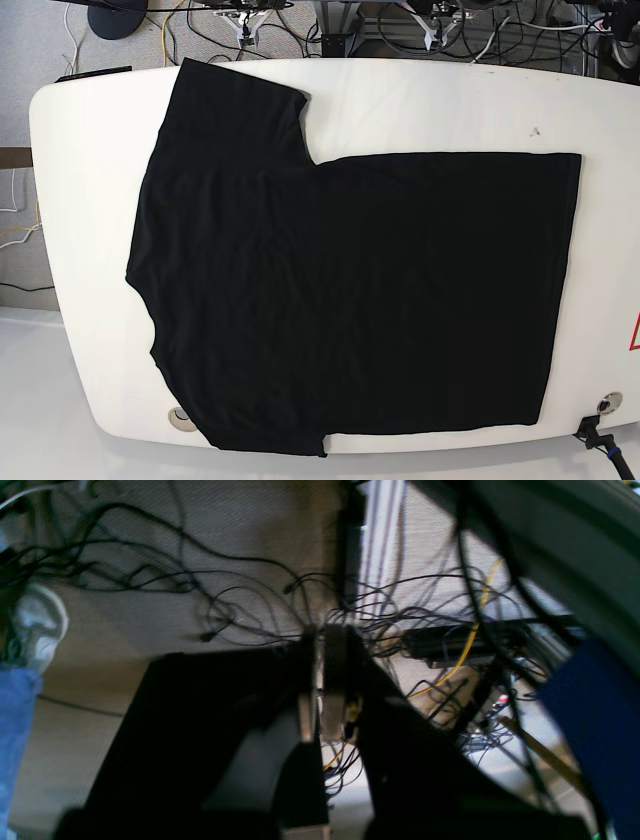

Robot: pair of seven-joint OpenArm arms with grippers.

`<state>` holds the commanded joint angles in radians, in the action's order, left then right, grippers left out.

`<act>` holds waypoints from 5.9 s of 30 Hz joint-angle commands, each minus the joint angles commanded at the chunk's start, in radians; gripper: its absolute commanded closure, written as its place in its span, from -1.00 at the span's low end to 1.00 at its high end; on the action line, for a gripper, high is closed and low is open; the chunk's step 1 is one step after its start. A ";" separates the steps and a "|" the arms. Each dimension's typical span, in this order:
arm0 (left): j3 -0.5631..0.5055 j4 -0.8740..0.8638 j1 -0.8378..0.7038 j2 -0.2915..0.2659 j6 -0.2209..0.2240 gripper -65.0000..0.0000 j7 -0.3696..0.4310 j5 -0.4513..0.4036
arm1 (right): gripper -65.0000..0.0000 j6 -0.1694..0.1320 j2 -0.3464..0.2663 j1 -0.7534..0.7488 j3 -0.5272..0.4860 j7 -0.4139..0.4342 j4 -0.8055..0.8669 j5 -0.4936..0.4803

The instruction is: Fold the T-shirt properly

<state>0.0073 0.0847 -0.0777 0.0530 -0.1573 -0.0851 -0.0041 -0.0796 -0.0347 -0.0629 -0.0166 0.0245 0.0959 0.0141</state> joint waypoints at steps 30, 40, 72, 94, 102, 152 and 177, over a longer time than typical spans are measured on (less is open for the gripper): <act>0.003 0.708 -0.562 0.220 -0.129 1.00 -0.042 0.040 | 1.00 -0.101 -0.173 -0.607 0.008 -0.028 0.726 -0.080; 0.017 1.051 -0.792 0.270 -0.121 1.00 -0.085 0.076 | 1.00 -0.121 -0.232 -0.796 0.016 0.016 0.996 -0.108; 0.269 2.046 -1.167 0.294 -0.150 0.89 -0.060 0.076 | 0.99 -0.180 -0.178 -1.047 0.397 -0.119 1.904 -0.261; 0.283 2.111 -0.952 0.225 -0.140 0.29 -0.115 0.073 | 0.64 -0.161 -0.021 -0.637 0.394 -0.524 1.717 -0.213; 0.289 2.112 -0.911 0.227 -0.139 0.28 -0.111 0.082 | 0.72 -0.213 0.007 -0.615 0.389 -0.513 1.746 -0.282; 0.414 1.797 -0.566 0.367 -0.150 -0.26 -0.118 0.180 | -0.12 -0.256 0.029 -0.624 0.513 -0.516 1.840 -0.843; 0.420 1.797 -0.566 0.370 -0.152 -0.26 -0.118 0.180 | -0.11 -0.217 0.032 -0.613 0.597 -0.582 1.665 -0.896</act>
<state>0.4273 1.8819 -0.6437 0.4227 -0.3092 -0.2033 0.1757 -0.2969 -0.0023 -0.6759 0.5808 -0.5577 1.7607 -0.8815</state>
